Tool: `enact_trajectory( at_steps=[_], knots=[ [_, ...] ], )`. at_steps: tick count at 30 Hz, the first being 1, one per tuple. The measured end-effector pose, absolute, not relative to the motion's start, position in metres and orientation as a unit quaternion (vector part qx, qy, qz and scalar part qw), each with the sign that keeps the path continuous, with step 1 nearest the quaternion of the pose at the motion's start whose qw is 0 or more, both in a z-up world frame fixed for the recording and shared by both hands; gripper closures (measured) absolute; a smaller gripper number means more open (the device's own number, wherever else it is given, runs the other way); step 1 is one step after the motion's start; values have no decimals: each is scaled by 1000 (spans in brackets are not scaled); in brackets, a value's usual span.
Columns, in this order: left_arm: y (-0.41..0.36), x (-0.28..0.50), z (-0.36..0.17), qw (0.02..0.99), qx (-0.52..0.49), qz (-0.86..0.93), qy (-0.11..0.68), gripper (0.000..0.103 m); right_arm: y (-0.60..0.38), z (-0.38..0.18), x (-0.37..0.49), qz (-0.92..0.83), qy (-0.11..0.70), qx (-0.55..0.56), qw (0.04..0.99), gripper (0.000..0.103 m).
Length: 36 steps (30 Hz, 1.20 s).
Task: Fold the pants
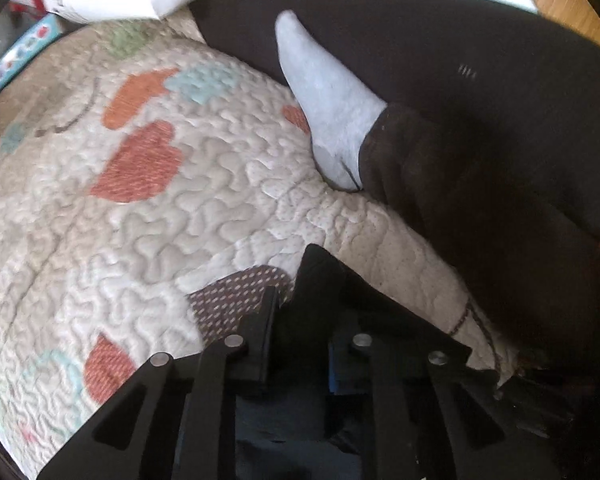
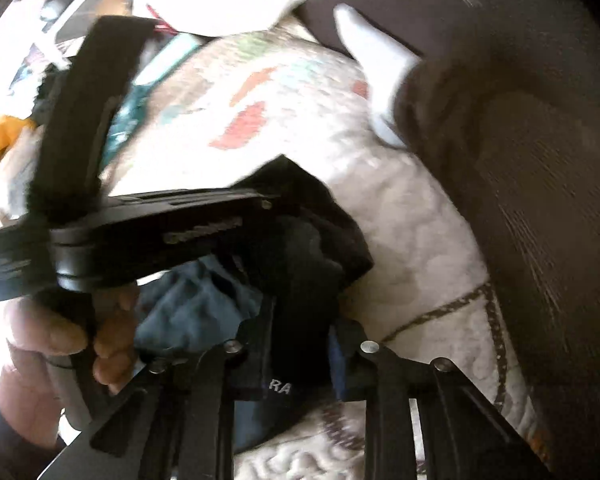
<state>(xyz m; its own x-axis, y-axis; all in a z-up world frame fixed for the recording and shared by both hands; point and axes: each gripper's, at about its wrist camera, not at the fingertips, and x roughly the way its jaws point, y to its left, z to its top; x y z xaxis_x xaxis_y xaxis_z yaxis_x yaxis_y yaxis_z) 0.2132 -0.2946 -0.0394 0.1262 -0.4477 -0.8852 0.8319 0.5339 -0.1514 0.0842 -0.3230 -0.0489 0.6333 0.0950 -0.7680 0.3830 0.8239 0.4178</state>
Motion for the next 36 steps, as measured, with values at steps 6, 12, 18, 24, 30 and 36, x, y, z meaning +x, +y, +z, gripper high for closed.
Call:
enact_trajectory(
  at_steps=[6,12,18,24,30,36],
  knots=[
    [-244,211,11,759,146,-427,470,85,-291,-14,75,-32,383,234,893,79],
    [-201,203,51,779,126,-409,458,85,-251,18,64,7,354,165,920,80],
    [-187,189,71,796,133,-388,445,85,-227,36,55,25,349,129,928,80],
    [-141,187,69,812,99,-367,443,84,-198,42,58,54,357,91,928,80],
    [-80,194,26,817,50,-334,468,82,-148,20,69,97,386,23,917,80],
    [-28,198,-23,824,34,-273,494,84,-90,-25,79,138,426,-55,892,80]
  ],
)
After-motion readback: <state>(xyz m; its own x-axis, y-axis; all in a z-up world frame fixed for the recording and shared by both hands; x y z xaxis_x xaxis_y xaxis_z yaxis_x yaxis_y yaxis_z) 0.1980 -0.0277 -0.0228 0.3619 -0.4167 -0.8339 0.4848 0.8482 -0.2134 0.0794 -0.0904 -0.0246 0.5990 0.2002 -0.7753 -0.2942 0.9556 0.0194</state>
